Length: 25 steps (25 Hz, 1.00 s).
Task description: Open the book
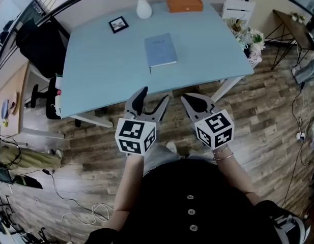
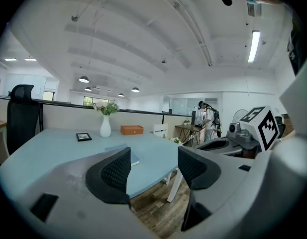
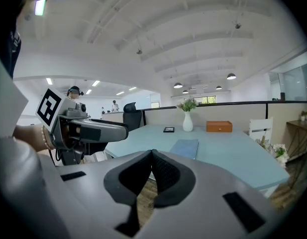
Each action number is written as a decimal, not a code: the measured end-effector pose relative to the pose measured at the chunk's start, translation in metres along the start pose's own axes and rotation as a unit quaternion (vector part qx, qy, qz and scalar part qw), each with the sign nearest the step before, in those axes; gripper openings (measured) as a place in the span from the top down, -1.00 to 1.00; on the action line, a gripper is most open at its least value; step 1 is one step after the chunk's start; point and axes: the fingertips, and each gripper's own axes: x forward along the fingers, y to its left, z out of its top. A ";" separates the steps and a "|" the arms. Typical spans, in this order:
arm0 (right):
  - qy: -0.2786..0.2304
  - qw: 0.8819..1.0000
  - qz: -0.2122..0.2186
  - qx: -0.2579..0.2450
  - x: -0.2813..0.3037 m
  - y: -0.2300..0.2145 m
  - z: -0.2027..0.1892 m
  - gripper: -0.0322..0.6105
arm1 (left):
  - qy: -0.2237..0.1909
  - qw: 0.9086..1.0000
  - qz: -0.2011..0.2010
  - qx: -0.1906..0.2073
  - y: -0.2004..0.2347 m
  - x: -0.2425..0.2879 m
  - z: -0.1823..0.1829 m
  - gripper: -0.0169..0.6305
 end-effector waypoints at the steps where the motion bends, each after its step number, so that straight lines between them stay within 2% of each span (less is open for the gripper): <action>1: 0.000 1.000 -0.001 0.002 0.006 -0.003 0.002 0.89 | 0.001 1.000 -0.003 0.000 0.006 0.004 0.001 0.09; 6: -0.001 1.000 -0.008 0.010 0.027 -0.015 0.010 0.89 | 0.005 1.000 -0.016 -0.002 0.025 0.016 0.003 0.09; 16: 0.023 0.999 -0.019 0.022 0.040 -0.026 -0.003 0.89 | 0.005 0.998 -0.054 -0.028 0.030 0.033 -0.007 0.10; 25: 0.025 0.999 -0.019 0.027 0.054 -0.047 0.000 0.89 | 0.024 0.998 -0.053 -0.028 0.041 0.052 -0.014 0.10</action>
